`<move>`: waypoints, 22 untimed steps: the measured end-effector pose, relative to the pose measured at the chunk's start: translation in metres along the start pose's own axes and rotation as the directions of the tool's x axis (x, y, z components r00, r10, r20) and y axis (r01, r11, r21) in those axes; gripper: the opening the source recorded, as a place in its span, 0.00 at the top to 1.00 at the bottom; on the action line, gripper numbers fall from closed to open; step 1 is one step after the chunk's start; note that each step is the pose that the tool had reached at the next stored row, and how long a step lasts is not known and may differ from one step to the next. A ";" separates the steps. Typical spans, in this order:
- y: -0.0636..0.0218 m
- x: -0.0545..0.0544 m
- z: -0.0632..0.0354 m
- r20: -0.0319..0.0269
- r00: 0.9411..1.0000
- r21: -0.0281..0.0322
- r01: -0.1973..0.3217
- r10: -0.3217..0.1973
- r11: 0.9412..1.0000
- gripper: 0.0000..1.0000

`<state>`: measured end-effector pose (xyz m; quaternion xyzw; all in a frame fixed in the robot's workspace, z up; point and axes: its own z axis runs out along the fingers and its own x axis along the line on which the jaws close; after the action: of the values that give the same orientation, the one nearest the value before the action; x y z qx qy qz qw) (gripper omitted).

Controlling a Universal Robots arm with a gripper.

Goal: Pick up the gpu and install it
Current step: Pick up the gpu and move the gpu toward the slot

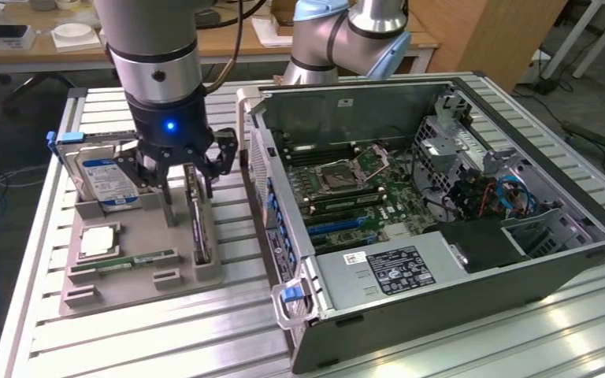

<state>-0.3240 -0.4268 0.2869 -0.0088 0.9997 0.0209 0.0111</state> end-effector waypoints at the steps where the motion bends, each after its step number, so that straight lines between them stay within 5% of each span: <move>1: -0.0001 0.000 0.0018 0.000 1.000 0.000 0.000 0.000 1.000 0.41; 22: 0.0008 0.000 0.0351 0.000 1.000 0.000 0.000 0.000 1.000 0.41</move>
<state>-0.3227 -0.4245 0.2518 -0.0089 0.9997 0.0208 0.0110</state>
